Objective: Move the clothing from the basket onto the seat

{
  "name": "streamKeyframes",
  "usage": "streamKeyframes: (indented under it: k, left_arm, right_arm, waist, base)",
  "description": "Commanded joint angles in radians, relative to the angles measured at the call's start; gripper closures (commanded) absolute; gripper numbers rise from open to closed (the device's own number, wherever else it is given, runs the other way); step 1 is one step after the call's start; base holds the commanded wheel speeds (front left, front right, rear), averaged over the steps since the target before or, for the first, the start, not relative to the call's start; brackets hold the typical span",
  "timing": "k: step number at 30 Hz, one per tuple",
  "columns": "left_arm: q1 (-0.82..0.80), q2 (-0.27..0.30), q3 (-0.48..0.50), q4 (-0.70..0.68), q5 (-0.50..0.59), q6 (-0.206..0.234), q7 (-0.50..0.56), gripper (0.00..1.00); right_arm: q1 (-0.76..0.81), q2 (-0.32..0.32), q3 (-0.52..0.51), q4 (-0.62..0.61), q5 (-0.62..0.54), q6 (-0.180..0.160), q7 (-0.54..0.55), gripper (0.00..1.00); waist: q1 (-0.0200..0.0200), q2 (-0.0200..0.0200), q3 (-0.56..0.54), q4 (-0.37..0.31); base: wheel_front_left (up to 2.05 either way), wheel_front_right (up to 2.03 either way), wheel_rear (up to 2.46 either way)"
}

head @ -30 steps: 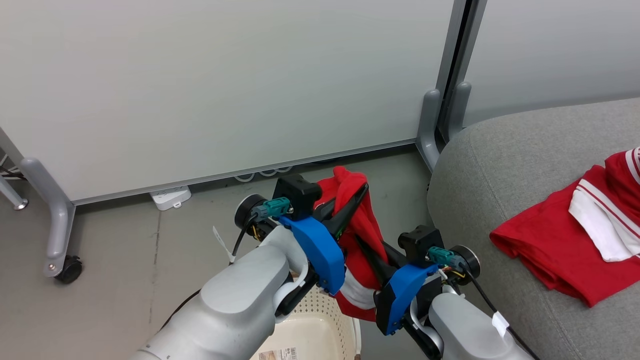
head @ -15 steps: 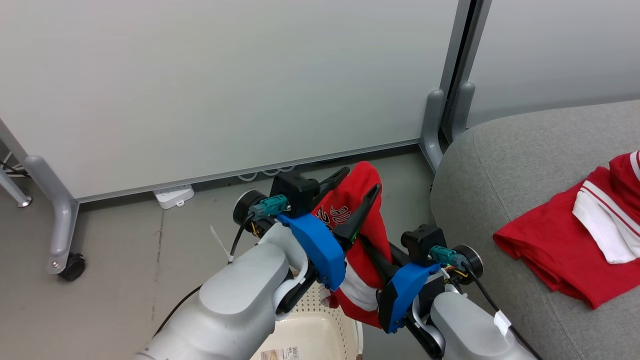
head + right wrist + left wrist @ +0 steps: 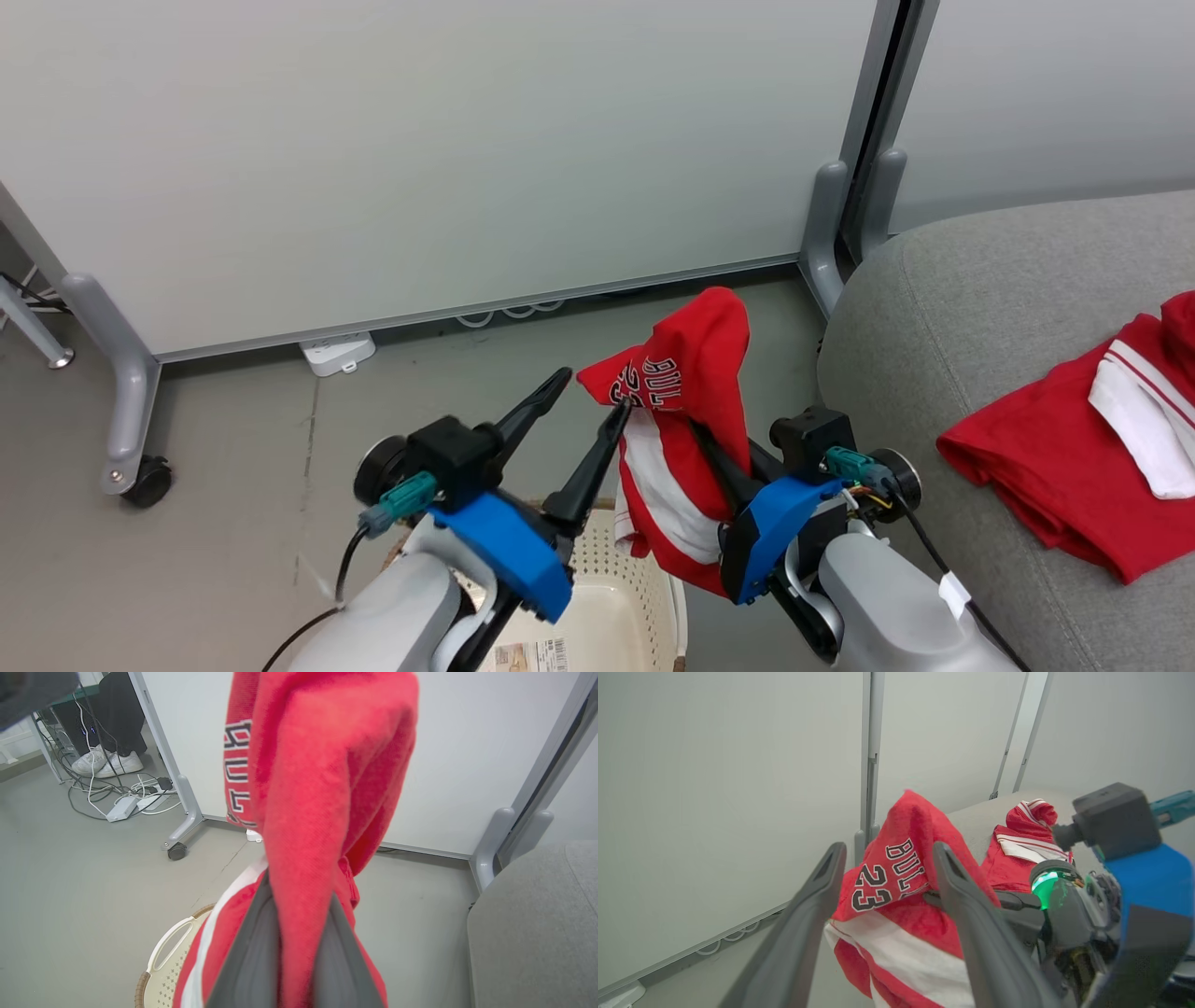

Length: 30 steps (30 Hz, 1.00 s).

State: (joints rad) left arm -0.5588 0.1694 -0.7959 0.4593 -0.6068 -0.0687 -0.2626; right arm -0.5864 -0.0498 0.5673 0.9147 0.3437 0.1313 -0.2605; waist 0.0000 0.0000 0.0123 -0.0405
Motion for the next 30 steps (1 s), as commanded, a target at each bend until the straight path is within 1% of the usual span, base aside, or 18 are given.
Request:
streamKeyframes:
  k: [1,4,7,13,14,15,16,23,30]
  left_arm:
    - [0.037,0.013,0.029,-0.023,0.021,0.004,-0.003,0.0]
    - [0.11,0.03,0.095,-0.079,0.075,0.005,-0.003,0.0]
    - [0.168,0.039,0.149,-0.105,0.118,0.001,-0.003,0.0]
    - [0.25,0.026,0.25,-0.136,0.175,-0.01,-0.003,0.0]
    - [0.25,0.026,0.25,-0.136,0.175,-0.01,-0.003,0.0]
    - [0.272,0.021,0.279,-0.143,0.193,-0.015,-0.003,0.0]
    - [0.272,0.021,0.279,-0.143,0.193,-0.015,-0.003,0.0]
    - [0.337,0.003,0.365,-0.155,0.244,-0.033,-0.003,0.0]
    - [0.363,-0.02,0.407,-0.148,0.276,-0.048,-0.003,0.0]
  right_arm:
    - [-0.01,-0.001,-0.01,-0.007,-0.005,-0.001,-0.005,1.0]
    - [-0.01,-0.001,-0.03,-0.013,-0.017,-0.001,-0.005,1.0]
    - [-0.007,-0.001,-0.05,-0.023,-0.031,-0.001,-0.004,1.0]
    - [0.012,-0.001,-0.082,-0.043,-0.05,-0.001,-0.004,1.0]
    - [0.012,-0.001,-0.082,-0.043,-0.05,-0.001,-0.004,1.0]
    - [0.02,-0.001,-0.089,-0.047,-0.054,-0.001,-0.004,1.0]
    - [0.02,-0.001,-0.089,-0.047,-0.054,-0.001,-0.004,1.0]
    - [0.029,-0.001,-0.109,-0.054,-0.066,-0.001,-0.004,1.0]
    - [0.036,-0.001,-0.12,-0.059,-0.071,-0.001,-0.004,1.0]
  waist:
    - [0.0,0.0,0.001,0.003]
    - [0.0,0.0,0.006,0.011]
    - [0.0,0.0,0.01,0.017]
    - [0.0,0.0,0.013,0.022]
    - [0.0,0.0,0.013,0.022]
    - [0.0,0.0,0.013,0.021]
    - [0.0,0.0,0.013,0.021]
    - [0.0,0.0,0.013,0.02]
    - [0.0,0.0,0.014,0.022]
  base:
    - [0.0,0.0,0.0]
    - [0.0,0.0,0.0]
    - [0.0,0.0,0.0]
    - [0.0,0.0,0.0]
    - [0.0,0.0,0.0]
    - [0.0,0.0,0.0]
    - [0.0,0.0,0.0]
    - [0.0,0.0,0.0]
    - [0.0,0.0,0.0]
